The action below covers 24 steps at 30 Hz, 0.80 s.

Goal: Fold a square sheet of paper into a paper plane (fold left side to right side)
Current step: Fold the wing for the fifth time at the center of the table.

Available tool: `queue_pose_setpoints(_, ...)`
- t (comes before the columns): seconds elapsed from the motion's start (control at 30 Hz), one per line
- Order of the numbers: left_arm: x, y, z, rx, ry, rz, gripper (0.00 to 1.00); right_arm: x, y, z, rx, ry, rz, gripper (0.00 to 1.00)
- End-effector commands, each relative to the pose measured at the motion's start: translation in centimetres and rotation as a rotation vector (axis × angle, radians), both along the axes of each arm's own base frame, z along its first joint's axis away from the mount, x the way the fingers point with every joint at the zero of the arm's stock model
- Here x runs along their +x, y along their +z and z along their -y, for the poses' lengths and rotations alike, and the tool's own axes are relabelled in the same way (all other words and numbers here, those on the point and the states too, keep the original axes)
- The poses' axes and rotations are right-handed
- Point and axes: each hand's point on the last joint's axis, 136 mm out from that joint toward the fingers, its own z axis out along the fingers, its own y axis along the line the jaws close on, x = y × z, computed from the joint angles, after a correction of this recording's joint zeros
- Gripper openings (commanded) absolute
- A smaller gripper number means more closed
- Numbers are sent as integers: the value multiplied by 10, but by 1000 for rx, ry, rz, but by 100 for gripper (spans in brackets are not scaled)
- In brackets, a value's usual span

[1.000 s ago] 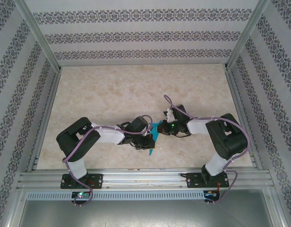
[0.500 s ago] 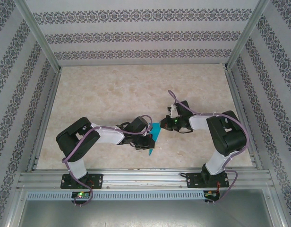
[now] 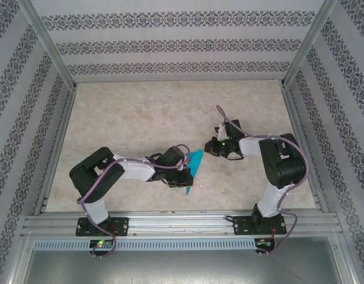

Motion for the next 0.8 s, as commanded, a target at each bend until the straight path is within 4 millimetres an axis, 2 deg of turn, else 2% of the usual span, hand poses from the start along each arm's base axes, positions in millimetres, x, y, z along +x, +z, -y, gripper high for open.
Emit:
queue_pose_setpoints(0.0, -26, -35, -31, 158, 10, -95, 0, 10, 7, 3, -13, 5, 39, 0)
queue_pose_setpoints(0.2, -25, -34, -30, 154, 12, -90, 0, 3, 35, 4, 16, 3, 89, 0)
queue_pose_setpoints(0.4, -25, -34, -30, 153, 13, -88, 0, -31, 55, 0, 84, 15, 84, 0)
queue_pose_setpoints(0.63, -24, -33, -30, 154, 11, -86, 0, -79, 54, -29, 157, 78, 28, 0)
queue_pose_setpoints(0.77, -25, -34, -29, 156, 8, -89, 0, -95, 45, -43, 133, 109, 6, 0)
